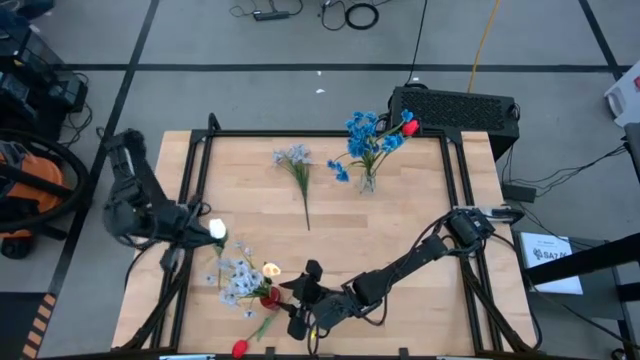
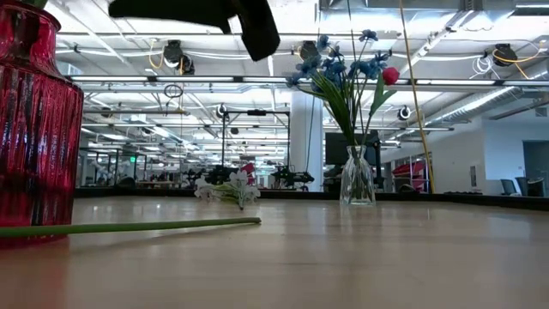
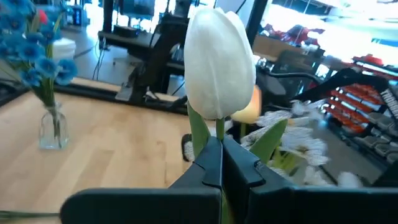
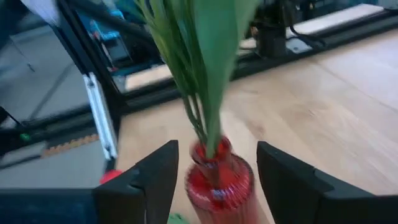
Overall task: Sort flowers into vase by color
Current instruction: Put the bottom white flower into the red vase
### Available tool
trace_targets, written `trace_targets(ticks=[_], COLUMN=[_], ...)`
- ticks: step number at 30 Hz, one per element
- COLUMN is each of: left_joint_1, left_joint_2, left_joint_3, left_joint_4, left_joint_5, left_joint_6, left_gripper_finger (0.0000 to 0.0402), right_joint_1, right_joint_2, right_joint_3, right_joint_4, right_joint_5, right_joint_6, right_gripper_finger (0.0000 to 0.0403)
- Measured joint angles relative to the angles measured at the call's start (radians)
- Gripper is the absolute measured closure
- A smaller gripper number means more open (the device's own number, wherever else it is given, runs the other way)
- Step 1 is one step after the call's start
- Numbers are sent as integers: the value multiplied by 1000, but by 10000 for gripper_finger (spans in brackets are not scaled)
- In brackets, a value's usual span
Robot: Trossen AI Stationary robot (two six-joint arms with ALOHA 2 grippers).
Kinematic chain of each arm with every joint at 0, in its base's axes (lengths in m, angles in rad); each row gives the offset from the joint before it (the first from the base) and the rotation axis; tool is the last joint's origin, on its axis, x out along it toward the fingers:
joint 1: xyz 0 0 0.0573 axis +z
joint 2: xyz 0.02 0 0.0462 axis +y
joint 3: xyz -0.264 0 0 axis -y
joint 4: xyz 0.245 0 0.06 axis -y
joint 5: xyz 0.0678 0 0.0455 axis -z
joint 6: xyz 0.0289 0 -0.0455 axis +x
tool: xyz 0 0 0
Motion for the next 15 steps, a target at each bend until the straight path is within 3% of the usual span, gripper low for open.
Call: trace_targets(ticks=[6, 15], left_joint_1=[-142, -163], left_joint_2=[0, 0], left_joint_3=[0, 0], left_joint_4=[15, 31], left_joint_5=[-178, -197], left_joint_6=[93, 124], left_gripper_finger=[401, 401], right_joint_1=[-15, -69], right_joint_2=[0, 0], right_joint_3=[0, 7], right_joint_4=[73, 35], right_joint_5=[-102, -124], right_joint_6=[-83, -61], right_gripper_finger=[198, 197])
